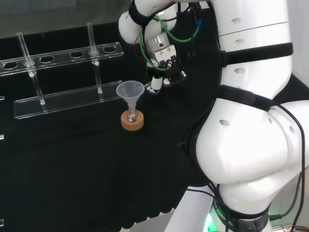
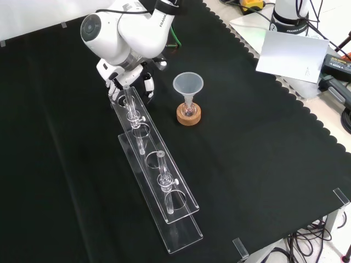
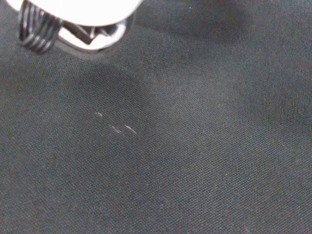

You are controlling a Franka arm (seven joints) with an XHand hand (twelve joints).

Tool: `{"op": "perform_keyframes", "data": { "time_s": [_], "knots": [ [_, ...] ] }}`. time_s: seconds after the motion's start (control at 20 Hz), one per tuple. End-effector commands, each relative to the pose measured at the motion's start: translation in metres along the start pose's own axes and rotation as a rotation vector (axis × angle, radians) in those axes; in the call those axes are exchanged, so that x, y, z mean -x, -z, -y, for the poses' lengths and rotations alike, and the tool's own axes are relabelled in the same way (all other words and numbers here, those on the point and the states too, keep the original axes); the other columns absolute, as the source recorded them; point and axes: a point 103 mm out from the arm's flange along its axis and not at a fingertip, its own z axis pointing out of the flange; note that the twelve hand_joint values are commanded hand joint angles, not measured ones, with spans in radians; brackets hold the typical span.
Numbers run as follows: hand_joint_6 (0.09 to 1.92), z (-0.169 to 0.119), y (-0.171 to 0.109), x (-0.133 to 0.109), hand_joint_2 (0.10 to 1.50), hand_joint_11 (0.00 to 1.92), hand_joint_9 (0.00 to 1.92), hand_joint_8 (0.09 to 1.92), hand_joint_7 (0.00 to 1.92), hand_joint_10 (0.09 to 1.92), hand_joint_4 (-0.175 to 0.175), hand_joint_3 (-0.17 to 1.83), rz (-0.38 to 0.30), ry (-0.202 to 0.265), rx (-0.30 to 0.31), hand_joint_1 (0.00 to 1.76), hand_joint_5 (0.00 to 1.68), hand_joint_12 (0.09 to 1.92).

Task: Pick up the weighing funnel.

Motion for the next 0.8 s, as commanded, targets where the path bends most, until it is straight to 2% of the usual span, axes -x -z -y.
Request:
{"op": "perform_keyframes", "data": {
  "time_s": [0.05,0.3,0.8],
  "knots": [
    [0.41,-0.0027,0.0012,-0.0007,0.54,0.64,0.80,0.65,0.49,0.46,-0.009,0.62,0.004,-0.004,0.004,0.99,0.61,1.20],
    [0.54,-0.0072,-0.0009,-0.0037,0.54,0.66,0.82,0.66,0.50,0.46,0.007,0.62,0.007,-0.002,-0.004,0.99,0.66,1.20],
    [0.63,-0.0079,-0.0026,-0.0048,0.56,0.67,0.83,0.66,0.50,0.45,0.015,0.63,0.018,-0.005,0.004,1.00,0.69,1.19]
  ]
}}
